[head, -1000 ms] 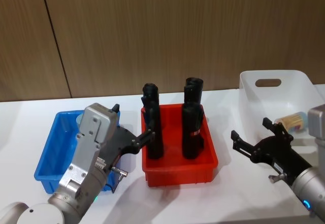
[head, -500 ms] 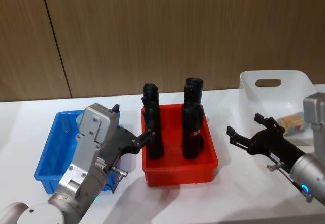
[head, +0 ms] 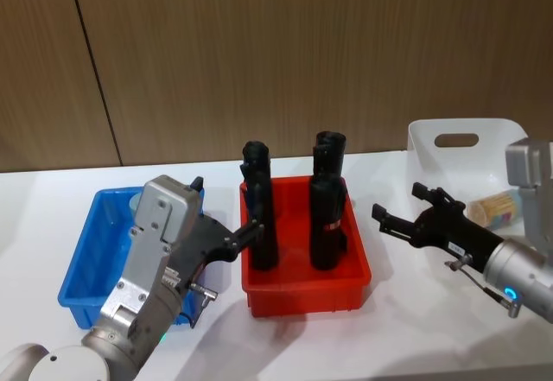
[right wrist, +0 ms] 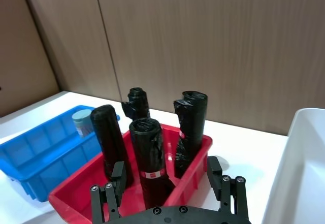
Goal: Pick the cotton swabs from the blue box and place them into the white box.
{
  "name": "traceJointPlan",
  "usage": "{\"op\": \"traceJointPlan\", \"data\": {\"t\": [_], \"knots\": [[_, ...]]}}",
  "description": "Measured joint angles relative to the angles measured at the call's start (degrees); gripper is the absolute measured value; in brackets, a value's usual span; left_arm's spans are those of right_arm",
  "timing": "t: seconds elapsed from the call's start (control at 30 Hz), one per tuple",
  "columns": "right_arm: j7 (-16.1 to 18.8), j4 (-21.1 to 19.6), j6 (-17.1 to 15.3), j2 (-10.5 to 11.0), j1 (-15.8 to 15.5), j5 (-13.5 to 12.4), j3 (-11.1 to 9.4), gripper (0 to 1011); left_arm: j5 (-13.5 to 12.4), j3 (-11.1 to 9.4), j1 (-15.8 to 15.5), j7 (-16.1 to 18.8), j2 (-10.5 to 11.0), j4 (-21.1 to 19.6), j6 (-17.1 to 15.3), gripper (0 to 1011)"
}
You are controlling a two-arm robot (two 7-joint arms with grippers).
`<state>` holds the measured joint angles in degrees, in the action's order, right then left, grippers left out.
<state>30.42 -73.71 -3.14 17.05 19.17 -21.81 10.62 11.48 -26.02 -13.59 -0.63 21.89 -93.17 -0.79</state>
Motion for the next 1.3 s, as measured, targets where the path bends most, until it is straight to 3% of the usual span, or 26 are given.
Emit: {"op": "traceJointPlan", "data": {"t": [0.6, 1.3], "knots": [[9.33, 13.65, 2.47, -2.65, 9.10, 1.00, 1.78, 1002, 0.00, 0.00, 0.00, 0.00, 0.00, 0.00, 0.00, 1004], [13.96, 26.86, 6.29, -5.89, 17.06, 3.47, 4.66, 1002, 0.00, 0.00, 0.00, 0.00, 0.00, 0.00, 0.00, 1004]]}}
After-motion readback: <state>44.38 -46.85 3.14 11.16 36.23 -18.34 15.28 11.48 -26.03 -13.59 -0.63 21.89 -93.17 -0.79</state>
